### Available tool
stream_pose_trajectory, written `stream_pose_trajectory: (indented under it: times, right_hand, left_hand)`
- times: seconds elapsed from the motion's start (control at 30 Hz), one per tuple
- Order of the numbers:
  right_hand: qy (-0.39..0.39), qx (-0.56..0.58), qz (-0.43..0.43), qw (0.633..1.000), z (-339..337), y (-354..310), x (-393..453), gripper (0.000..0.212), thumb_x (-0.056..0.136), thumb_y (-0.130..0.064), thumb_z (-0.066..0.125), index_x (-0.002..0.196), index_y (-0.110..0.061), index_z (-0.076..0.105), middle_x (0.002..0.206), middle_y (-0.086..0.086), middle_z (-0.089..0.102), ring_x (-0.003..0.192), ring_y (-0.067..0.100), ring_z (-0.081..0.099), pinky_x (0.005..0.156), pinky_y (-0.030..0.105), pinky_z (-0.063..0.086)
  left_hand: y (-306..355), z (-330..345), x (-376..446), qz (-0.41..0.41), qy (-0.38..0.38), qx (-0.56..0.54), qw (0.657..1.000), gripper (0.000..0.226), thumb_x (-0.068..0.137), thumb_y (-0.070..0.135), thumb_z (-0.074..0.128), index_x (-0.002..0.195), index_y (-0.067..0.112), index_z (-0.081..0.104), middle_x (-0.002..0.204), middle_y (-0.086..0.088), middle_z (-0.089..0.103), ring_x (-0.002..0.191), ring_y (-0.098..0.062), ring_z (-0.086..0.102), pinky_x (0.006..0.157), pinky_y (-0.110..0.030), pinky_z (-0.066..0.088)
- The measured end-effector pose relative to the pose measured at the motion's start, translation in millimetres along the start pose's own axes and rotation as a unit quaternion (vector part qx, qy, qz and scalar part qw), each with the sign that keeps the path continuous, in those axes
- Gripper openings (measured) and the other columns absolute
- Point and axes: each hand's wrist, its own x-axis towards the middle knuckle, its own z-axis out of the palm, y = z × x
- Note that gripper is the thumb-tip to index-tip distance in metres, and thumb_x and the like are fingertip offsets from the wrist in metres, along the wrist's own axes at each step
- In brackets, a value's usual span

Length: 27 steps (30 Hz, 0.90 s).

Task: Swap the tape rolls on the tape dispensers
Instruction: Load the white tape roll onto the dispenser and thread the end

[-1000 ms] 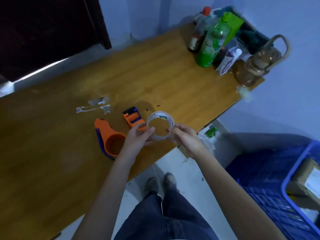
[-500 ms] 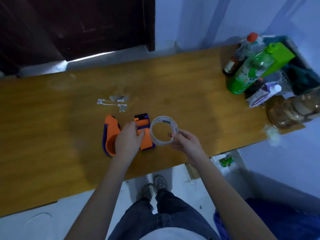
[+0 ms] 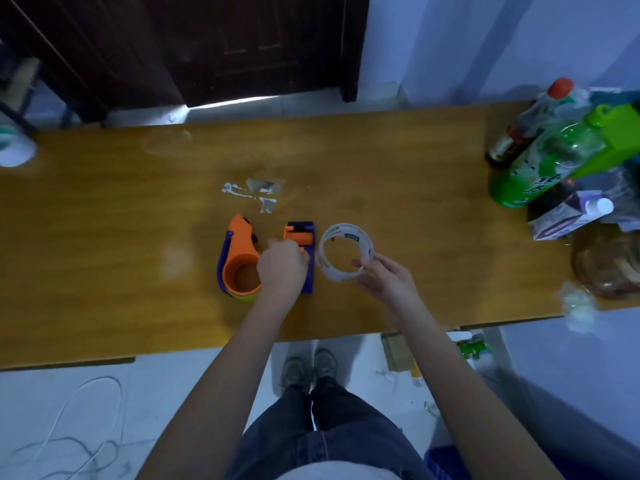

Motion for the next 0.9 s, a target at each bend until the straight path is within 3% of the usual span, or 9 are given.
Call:
stream_pose_trajectory:
  times: [0.1,0.17,0.2,0.3,0.43,0.6,0.77,0.83,0.9]
  right_hand:
    - [-0.016,-0.015,-0.008,1.0,7.5,-2.0,-3.7,0.029,0.085,-0.025,0.066,0.112,-0.016,0.066,0.111,0.007,0.07,0.105,0.025,0.065,0.082,0.027,0.052]
    - [-0.022,-0.014,-0.014,1.0,13.6,-3.7,-5.9,0.03,0.085,-0.024,0.066,0.114,-0.014,0.065,0.113,0.011,0.069,0.105,0.027,0.065,0.078,0.025,0.052]
    - [-0.024,-0.011,-0.017,1.0,16.9,-5.0,-7.0,0.034,0.085,-0.024,0.066,0.117,-0.012,0.064,0.114,0.012,0.069,0.105,0.027,0.065,0.077,0.025,0.052]
    - [-0.03,-0.002,-0.024,0.999,27.4,-8.2,-9.7,0.039,0.085,-0.022,0.066,0.121,-0.009,0.06,0.114,0.013,0.068,0.104,0.028,0.066,0.077,0.027,0.055]
    - [-0.031,-0.019,-0.035,0.999,40.6,-12.5,-13.1,0.034,0.087,-0.02,0.063,0.119,-0.009,0.062,0.108,0.013,0.069,0.101,0.027,0.066,0.078,0.027,0.056]
    - [-0.036,-0.053,-0.08,0.995,51.4,-20.6,-17.7,0.02,0.089,-0.017,0.062,0.109,-0.014,0.064,0.101,0.008,0.068,0.091,0.02,0.066,0.077,0.023,0.057]
    - [-0.026,-0.108,-0.123,0.986,61.2,-24.8,-18.2,0.013,0.089,-0.021,0.061,0.1,-0.017,0.066,0.092,0.005,0.069,0.086,0.019,0.067,0.071,0.023,0.058]
    - [-0.013,-0.124,-0.143,0.982,66.0,-24.8,-18.1,0.007,0.09,-0.022,0.06,0.091,-0.018,0.066,0.087,0.007,0.069,0.082,0.022,0.068,0.068,0.026,0.059]
    - [0.0,-0.149,-0.158,0.976,71.7,-23.9,-18.8,0.012,0.091,-0.024,0.058,0.087,-0.015,0.066,0.083,0.01,0.068,0.08,0.026,0.068,0.072,0.038,0.059]
  left_hand:
    - [-10.7,3.4,8.0,0.002,-0.017,-0.051,0.999,0.028,0.098,0.025,0.042,0.092,0.001,0.056,0.109,-0.023,0.052,0.097,-0.036,0.055,0.073,-0.038,0.043]
    - [-17.2,1.1,8.2,0.015,-0.041,-0.145,0.988,0.026,0.098,0.023,0.042,0.085,0.007,0.058,0.09,-0.017,0.056,0.099,-0.036,0.056,0.079,-0.04,0.048]
    - [-19.1,-1.0,7.3,0.003,-0.05,-0.217,0.975,0.024,0.099,0.022,0.042,0.091,0.011,0.061,0.089,-0.015,0.059,0.095,-0.033,0.058,0.08,-0.039,0.049]
    - [-23.9,-2.2,4.6,-0.079,-0.095,-0.444,0.888,0.033,0.098,0.023,0.045,0.124,0.006,0.056,0.107,-0.012,0.065,0.084,-0.02,0.059,0.076,-0.031,0.049]
    - [-31.1,-1.4,2.9,-0.13,-0.118,-0.631,0.756,0.026,0.096,0.016,0.049,0.116,0.004,0.06,0.107,-0.01,0.066,0.095,-0.02,0.062,0.08,-0.031,0.051]
    - [-32.5,-1.4,2.7,-0.15,-0.114,-0.731,0.656,0.028,0.098,0.026,0.043,0.1,0.008,0.065,0.097,-0.008,0.067,0.095,-0.019,0.062,0.083,-0.031,0.049]
    - [-35.9,0.7,7.4,-0.139,-0.118,-0.74,0.647,0.048,0.093,0.044,0.047,0.122,0.007,0.058,0.115,-0.011,0.065,0.111,-0.021,0.059,0.098,-0.035,0.045]
    - [-36.6,0.9,9.1,-0.127,-0.114,-0.747,0.643,0.045,0.094,0.043,0.047,0.119,0.008,0.06,0.115,-0.011,0.065,0.111,-0.022,0.059,0.099,-0.037,0.045]
    - [-36.1,0.0,9.2,-0.115,-0.108,-0.757,0.634,0.035,0.095,0.038,0.047,0.108,0.011,0.064,0.107,-0.009,0.067,0.105,-0.021,0.062,0.094,-0.035,0.047]
